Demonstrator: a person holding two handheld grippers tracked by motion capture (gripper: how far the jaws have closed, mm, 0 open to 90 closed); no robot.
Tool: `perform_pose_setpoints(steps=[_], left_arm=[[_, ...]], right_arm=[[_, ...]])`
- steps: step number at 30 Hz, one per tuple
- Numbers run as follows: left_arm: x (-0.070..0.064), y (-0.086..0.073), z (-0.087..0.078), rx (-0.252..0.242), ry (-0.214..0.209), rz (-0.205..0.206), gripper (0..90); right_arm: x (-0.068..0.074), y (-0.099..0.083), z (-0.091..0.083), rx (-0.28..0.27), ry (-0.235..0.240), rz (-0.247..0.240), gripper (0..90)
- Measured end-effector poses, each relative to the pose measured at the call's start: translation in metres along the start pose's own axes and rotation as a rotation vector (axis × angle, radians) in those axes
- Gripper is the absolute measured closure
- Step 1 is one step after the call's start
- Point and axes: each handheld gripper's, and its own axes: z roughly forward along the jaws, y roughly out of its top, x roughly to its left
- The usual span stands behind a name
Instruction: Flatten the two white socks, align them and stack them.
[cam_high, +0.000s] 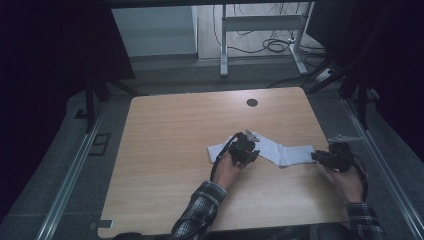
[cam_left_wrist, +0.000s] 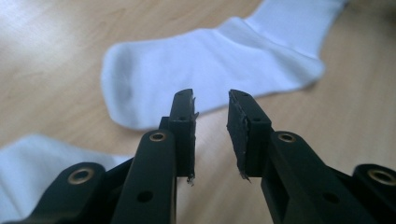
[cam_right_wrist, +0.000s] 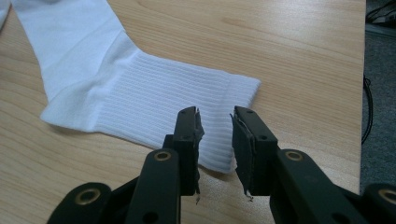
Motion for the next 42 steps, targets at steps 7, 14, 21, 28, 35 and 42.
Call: perform_pose_setpoints(steps=[7, 14, 21, 28, 35, 42], left_arm=[[0.011, 0.009, 0.019, 0.021, 0.045, -0.037, 66.0], [0.012, 0.004, 0.038, 0.066, 0.106, -0.036, 56.9], [0.018, 0.0, 0.043, 0.06, 0.077, -0.082, 56.3], [0.014, 0.001, 0.044, 0.059, 0.02, -0.09, 83.5], [0.012, 0.002, 0.041, 0.055, 0.026, -0.088, 87.9], [0.007, 0.015, 0.019, 0.002, 0.022, -0.061, 87.9]], right_arm=[[0.0, 0.001, 0.004, 0.007, -0.006, -0.015, 68.5], [0.0, 0.0, 0.012, 0.028, -0.04, -0.033, 58.6], [0.001, -0.003, 0.02, 0.061, -0.034, -0.027, 65.6], [0.003, -0.002, 0.021, 0.073, -0.004, 0.003, 79.6], [0.004, -0.002, 0.015, 0.062, 0.001, 0.002, 80.1], [0.005, 0.004, 0.002, 0.013, 0.01, -0.004, 80.3]])
